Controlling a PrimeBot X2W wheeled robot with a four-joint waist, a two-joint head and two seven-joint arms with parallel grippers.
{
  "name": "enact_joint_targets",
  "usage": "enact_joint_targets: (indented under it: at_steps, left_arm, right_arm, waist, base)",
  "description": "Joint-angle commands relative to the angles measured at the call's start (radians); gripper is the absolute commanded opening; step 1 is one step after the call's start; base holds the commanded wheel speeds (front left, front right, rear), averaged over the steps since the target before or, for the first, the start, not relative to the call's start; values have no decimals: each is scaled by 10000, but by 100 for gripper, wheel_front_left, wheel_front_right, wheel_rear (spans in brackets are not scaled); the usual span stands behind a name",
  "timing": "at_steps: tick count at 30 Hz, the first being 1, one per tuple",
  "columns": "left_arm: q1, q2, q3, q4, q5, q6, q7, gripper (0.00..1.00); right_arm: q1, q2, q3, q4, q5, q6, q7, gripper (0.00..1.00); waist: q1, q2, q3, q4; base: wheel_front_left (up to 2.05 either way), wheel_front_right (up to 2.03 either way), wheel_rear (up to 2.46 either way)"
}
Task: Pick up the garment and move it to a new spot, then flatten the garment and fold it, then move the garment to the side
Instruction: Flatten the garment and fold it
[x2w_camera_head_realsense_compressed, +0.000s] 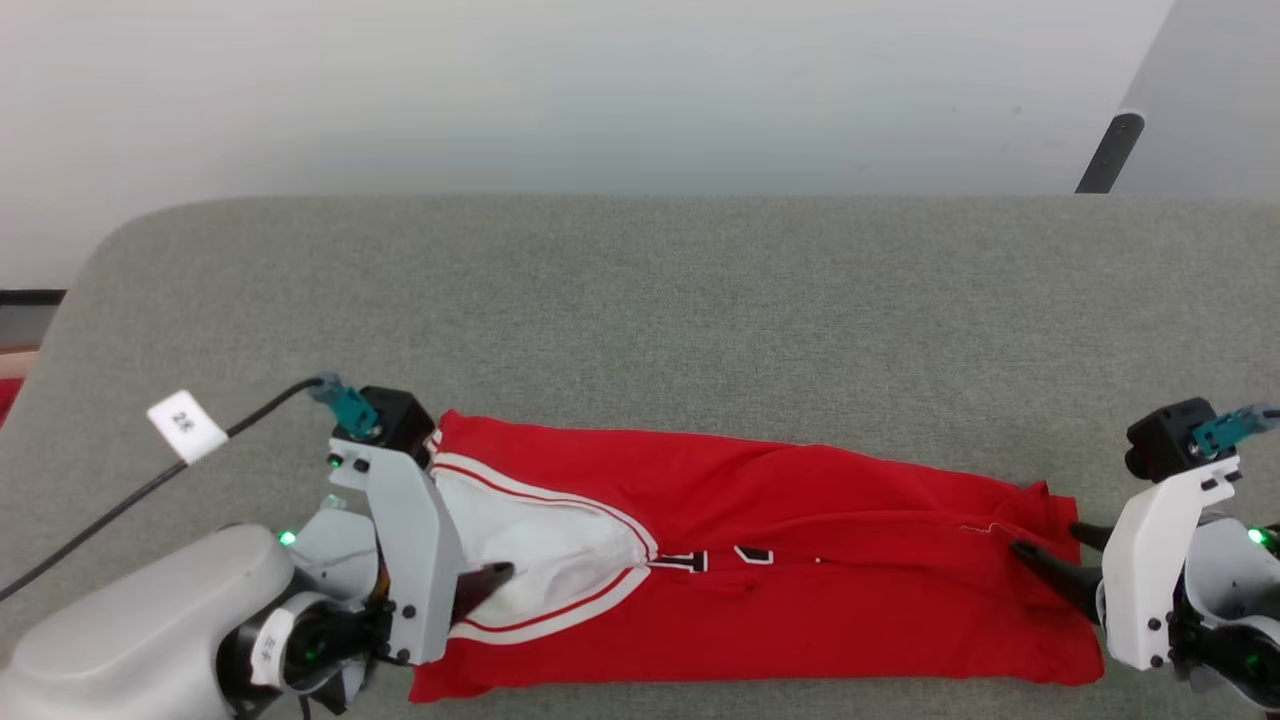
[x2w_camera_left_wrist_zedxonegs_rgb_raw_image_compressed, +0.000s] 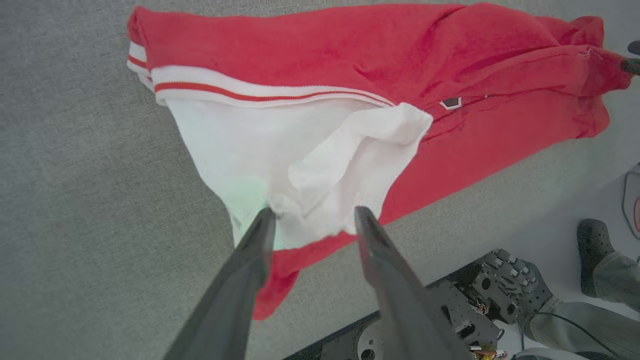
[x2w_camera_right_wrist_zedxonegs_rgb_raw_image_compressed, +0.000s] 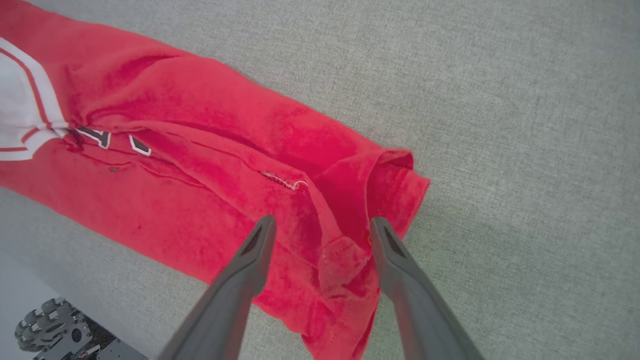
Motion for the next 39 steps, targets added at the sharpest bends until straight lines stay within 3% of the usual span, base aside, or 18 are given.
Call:
enact_joint_targets:
  at_steps: [1,10,22,32,39]
  left_arm:
    - [207,74,83,-100,-73,55,-122,100]
    - [535,578,304,-531,314,178,-1078,100]
    - [1500,806,846,-457,1309,229,-4275,100]
    - [2592,448,1423,9,1811,354,-7310,100]
    - [3372,-125,2266,688,2272,247,-8021,100]
  right_arm:
    - [206,98,-131,-103,-38,-11,90,100]
    - [899,497,-1037,-732,-338,-11,313,100]
    - [2100,1412,-2445,-1434,-892,-9,-177,100]
    - [2602,1927,-3503,-1786,-1329,-9,292,100]
    - [2441,2169,-4107,-1856,-1726,-9,892,100]
  waist:
    - [0,0,-65,-10]
    - [0,0,-228,-29]
    - [0,0,-402,47]
    - [0,0,-151,280]
    - [0,0,260,555]
  base:
    - [0,0,0]
    - [0,0,0]
    - [0,0,0]
    - [0,0,0]
    - [0,0,0]
